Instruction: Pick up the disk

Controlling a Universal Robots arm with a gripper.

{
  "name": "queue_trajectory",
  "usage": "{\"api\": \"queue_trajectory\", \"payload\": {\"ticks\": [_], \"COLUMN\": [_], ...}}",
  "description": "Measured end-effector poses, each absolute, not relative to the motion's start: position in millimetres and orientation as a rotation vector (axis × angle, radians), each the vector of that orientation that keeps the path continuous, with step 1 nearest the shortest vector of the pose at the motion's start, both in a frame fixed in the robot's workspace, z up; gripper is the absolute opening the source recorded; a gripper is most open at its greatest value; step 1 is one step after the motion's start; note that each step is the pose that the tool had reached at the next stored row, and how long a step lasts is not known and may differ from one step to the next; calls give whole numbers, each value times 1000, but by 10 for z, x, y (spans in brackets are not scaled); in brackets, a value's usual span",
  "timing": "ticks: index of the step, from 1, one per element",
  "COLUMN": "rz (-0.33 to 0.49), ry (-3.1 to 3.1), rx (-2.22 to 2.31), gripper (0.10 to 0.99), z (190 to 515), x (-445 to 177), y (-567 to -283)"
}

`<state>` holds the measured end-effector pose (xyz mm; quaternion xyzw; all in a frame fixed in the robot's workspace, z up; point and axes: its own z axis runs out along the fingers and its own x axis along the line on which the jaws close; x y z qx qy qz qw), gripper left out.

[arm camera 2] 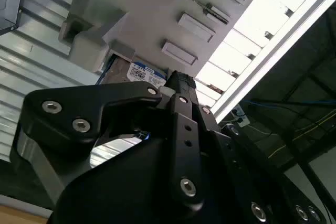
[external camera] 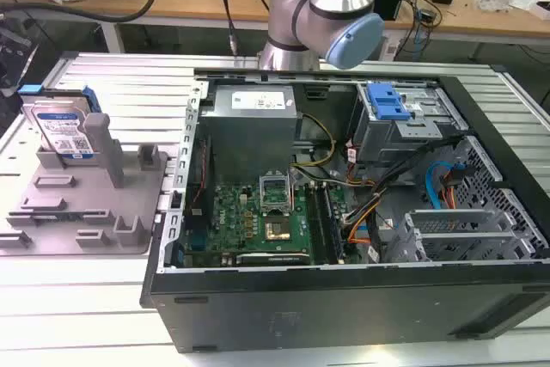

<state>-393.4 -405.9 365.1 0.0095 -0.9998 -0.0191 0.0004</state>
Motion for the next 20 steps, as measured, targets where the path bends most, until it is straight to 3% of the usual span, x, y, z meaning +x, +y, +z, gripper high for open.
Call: {"api": "queue_trajectory", "payload": {"ticks": [14, 20], "rz": [-60, -60], "ry": [-3140, -3128], "rx": [38, 247], "gripper": [106, 106], "z": [3651, 3651], "x": [-3935, -3934], "y": [-4059, -4059]}}
